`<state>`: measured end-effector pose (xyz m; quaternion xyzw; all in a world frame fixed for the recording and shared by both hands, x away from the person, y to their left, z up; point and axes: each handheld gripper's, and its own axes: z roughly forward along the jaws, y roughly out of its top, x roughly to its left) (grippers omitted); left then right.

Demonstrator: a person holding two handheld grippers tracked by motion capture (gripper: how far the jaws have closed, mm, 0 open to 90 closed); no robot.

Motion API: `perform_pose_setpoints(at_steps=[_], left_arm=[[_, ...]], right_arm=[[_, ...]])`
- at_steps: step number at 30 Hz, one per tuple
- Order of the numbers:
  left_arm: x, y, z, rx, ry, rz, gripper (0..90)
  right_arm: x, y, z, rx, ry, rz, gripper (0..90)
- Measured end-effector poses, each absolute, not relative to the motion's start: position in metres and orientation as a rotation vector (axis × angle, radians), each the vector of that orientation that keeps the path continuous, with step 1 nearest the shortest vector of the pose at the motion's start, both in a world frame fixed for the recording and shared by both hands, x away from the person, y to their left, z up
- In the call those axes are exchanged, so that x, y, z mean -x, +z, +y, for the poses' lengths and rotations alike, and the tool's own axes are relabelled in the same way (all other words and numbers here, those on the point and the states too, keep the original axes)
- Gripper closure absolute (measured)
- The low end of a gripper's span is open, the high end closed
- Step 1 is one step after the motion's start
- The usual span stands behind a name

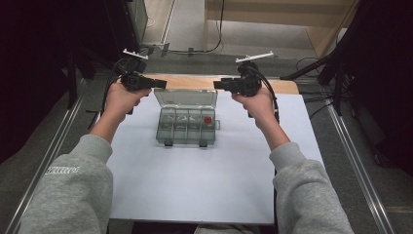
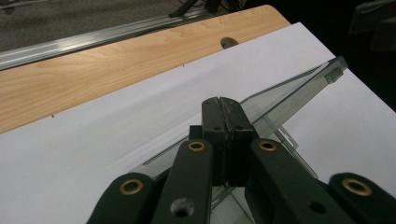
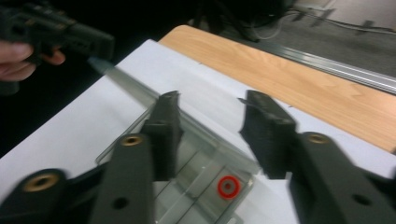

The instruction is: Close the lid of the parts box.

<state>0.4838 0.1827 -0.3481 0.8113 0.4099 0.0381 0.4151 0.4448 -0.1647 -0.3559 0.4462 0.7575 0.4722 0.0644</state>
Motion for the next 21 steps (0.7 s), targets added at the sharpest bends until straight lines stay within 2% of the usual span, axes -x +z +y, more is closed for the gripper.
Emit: perform_pose_setpoints(at_steps=[3,7,21], left_arm=[[-0.484,-0.349,0.183,-2.032,0.089,1.027,89.6],[-0.482,-0.352,0.185,-2.023,0.084,1.018,89.6],[-0.473,-0.354,0.189,-2.017,0.097,1.001,89.4]], right_arm=[[-0.449,-0.352,-0.163,-1.391,1.386,2.259,75.7],[-0.452,-0.353,-0.156,-1.395,1.332,2.28,89.8],[-0.45,-0.366,-0.149,-1.392,1.345,2.349,90.0]])
